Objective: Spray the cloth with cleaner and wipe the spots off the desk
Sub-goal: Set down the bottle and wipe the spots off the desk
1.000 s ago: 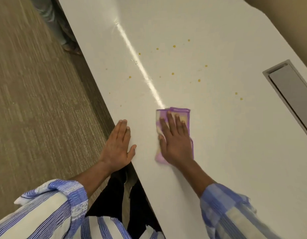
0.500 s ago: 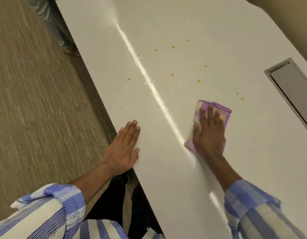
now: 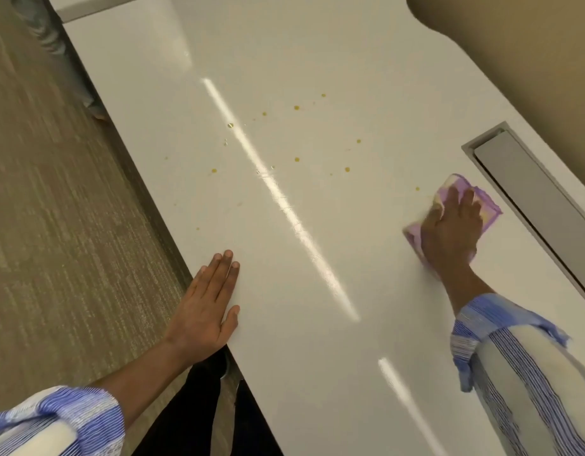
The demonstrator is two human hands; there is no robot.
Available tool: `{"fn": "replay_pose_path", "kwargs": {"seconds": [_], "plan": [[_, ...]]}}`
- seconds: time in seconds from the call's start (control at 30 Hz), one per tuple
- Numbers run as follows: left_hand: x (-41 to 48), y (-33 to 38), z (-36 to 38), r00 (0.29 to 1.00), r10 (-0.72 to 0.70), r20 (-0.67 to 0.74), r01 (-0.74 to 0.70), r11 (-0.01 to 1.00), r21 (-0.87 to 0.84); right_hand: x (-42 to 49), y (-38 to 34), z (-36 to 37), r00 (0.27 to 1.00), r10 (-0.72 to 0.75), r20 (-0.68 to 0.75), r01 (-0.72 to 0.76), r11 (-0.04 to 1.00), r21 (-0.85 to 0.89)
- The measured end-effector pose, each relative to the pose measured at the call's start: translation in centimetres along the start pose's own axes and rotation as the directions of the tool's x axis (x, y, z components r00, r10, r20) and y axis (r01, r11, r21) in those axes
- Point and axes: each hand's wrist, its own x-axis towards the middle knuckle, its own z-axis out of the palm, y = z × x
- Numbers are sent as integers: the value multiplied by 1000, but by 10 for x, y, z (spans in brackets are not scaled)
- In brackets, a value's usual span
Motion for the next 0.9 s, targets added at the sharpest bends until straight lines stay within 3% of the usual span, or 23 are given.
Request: {"fn": "replay_pose_path", "kwargs": {"seconds": [0.07,0.1,0.13,0.2,0.23,0.3,0.37,0.4,0.43,0.47,0.5,0.57,0.63,0.7,0.77,0.83,0.87,0.9], "plan": [[0,0,1,1000,0,0,0,1000,-5,2,-42,8,987,158,-16,-158,987,22],[0,0,1,1000,2,-3,-2,1000,-4,0,-63,12,990,144,1,-144,990,5],[0,0,1,1000,3,-7,-3,1000,-3,-4,-82,18,997,65,32,-65,998,-13],[0,0,2,1000,4,-12,-4,1000,-5,-27,-120,29,966,-249,70,248,969,13],[0,-1,3,1000,4,-14,-4,1000,-5,-46,-136,34,899,-430,86,427,903,48],[0,-2,4,1000,10,-16,-10,1000,6,-84,-149,38,647,-752,127,740,659,131],[0,-3,4,1000,16,-23,-15,1000,14,-94,-136,31,370,-909,192,892,405,200],[0,-3,4,999,16,-27,-16,1000,15,-82,-124,27,271,-941,204,929,311,198],[0,-2,3,999,16,-30,-15,1000,15,-64,-112,25,247,-949,195,947,280,160],[0,-2,3,999,15,-32,-14,1000,16,-43,-100,25,312,-931,188,935,336,115],[0,-1,2,999,14,-35,-13,1000,19,-20,-89,24,461,-871,172,874,479,79],[0,-1,2,999,14,-36,-13,1000,26,16,-76,20,796,-593,123,592,805,51],[0,-1,2,999,14,-33,-14,1000,18,34,-81,21,953,-299,42,298,954,19],[0,-1,1,999,12,-34,-12,1000,9,32,-109,23,996,-92,8,92,996,18],[0,-1,1,999,12,-37,-12,1000,10,17,-145,22,997,-75,2,75,996,57],[0,0,1,999,13,-40,-13,1000,12,-12,-176,26,939,-342,36,340,939,61],[0,0,1,999,13,-40,-13,1000,12,-29,-185,31,840,-538,63,535,843,61],[0,0,1,999,14,-40,-13,1000,12,-47,-185,37,694,-715,83,711,699,77]]}}
